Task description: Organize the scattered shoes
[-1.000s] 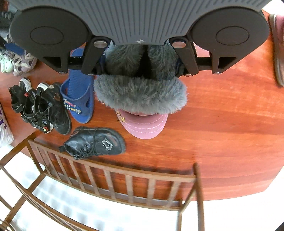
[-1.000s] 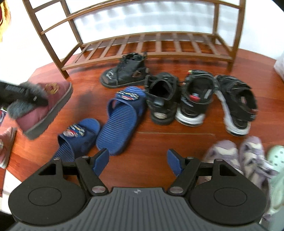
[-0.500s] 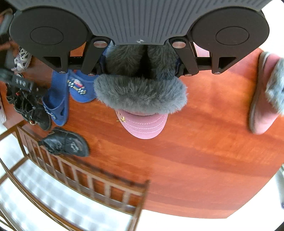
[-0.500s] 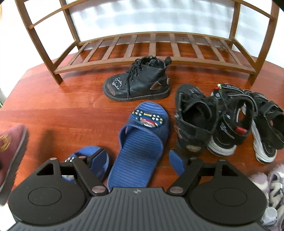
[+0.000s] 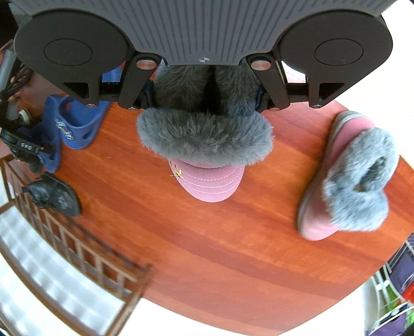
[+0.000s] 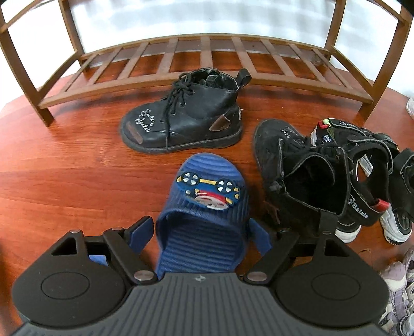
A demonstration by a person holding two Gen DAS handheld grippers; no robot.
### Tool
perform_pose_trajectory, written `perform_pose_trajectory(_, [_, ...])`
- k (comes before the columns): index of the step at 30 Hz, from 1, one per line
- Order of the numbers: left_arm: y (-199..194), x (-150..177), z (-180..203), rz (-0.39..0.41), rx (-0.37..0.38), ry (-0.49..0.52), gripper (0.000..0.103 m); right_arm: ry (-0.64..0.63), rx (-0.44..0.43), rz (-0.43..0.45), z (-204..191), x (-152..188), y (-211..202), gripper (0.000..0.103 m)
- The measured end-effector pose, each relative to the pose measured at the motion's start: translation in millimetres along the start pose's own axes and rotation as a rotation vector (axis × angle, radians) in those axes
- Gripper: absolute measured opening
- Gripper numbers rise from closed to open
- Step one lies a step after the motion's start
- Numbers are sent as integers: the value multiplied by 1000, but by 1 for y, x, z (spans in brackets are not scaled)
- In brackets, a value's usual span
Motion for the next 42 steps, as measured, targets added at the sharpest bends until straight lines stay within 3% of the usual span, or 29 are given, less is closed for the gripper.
perform_pose_trajectory(10, [17,-17,-43,-11,-60,30,67,0,15,3,-2,0,3,85])
perform_pose_trajectory(24, [40,-30,-55,-45,-98,105,71,-1,35,7,-6,0,7,77])
perform_pose_trajectory(32, [27,-35,-54,-42,-57,76,86,-1,47,10,-8,-1,9,75])
perform_pose_trajectory(37, [15,-39,-54,-29,-53,47,86,-9,40,12,-9,0,5,75])
perform_pose_trajectory(42, [-5,-44,-51,36,-56,24,89,-62,-5,24,-11,7,-22,75])
Point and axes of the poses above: each gripper's, at about its wrist camera, not at the fingertips, and y roughly the way its jaws point, z to its right, x to its underside, the point moved 4 cm from there along y, roughly the way its jaws point, and after that the axes turned 4 degrees about x, right-handed, at the moved point
